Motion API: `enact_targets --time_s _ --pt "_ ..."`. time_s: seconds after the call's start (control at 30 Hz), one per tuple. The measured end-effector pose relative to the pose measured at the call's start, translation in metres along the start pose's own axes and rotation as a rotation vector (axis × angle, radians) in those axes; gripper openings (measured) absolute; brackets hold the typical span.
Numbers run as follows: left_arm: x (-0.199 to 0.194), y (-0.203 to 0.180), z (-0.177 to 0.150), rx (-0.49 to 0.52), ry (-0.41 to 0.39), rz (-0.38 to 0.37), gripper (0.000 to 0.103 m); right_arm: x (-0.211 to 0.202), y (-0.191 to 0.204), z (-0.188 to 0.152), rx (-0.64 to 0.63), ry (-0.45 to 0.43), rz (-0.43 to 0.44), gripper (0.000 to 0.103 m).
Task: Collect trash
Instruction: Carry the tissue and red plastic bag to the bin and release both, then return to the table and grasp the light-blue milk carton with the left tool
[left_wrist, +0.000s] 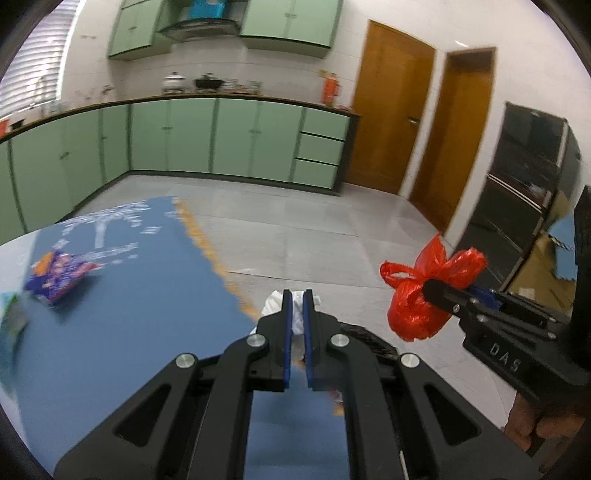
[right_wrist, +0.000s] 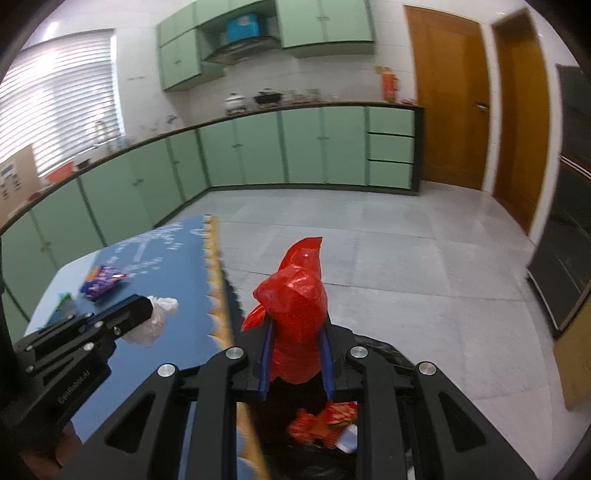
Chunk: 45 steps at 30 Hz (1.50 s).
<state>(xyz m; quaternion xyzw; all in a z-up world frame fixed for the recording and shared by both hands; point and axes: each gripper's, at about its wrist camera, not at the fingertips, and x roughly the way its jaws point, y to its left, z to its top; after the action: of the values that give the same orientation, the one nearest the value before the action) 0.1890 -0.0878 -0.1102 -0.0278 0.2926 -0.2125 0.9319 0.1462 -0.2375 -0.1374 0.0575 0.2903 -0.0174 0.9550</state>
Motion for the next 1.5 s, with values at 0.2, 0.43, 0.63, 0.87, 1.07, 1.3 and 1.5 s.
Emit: enact_targets --time_s 0.2,0.43,0.63,0.87,1.07,1.3,1.5 --pt "0.037 -0.044 -0.003 0.054 0.026 -0.06 0.004 0.003 -0.052 -0.014 0.047 0.026 -0.084 0.021" --pt "0.072 -0.067 -0.008 0.068 0.073 -0.108 0.005 0.014 -0.089 -0.032 0.083 0.07 -0.137 0.021" --pt "0.091 -0.077 -0.017 0.082 0.123 -0.117 0.013 0.029 -0.104 -0.046 0.1 0.124 -0.157 0.026" --pt "0.085 -0.073 -0.013 0.064 0.112 -0.114 0.035 0.028 -0.113 -0.047 0.117 0.118 -0.182 0.052" --pt "0.065 -0.057 -0.003 0.042 0.069 -0.085 0.041 0.02 -0.109 -0.038 0.128 0.084 -0.197 0.066" --pt "0.013 -0.011 0.015 0.022 -0.031 0.04 0.049 0.001 -0.08 -0.012 0.102 -0.01 -0.164 0.083" --pt "-0.035 0.055 0.018 -0.029 -0.084 0.229 0.056 -0.002 -0.024 0.007 0.048 -0.068 -0.05 0.094"
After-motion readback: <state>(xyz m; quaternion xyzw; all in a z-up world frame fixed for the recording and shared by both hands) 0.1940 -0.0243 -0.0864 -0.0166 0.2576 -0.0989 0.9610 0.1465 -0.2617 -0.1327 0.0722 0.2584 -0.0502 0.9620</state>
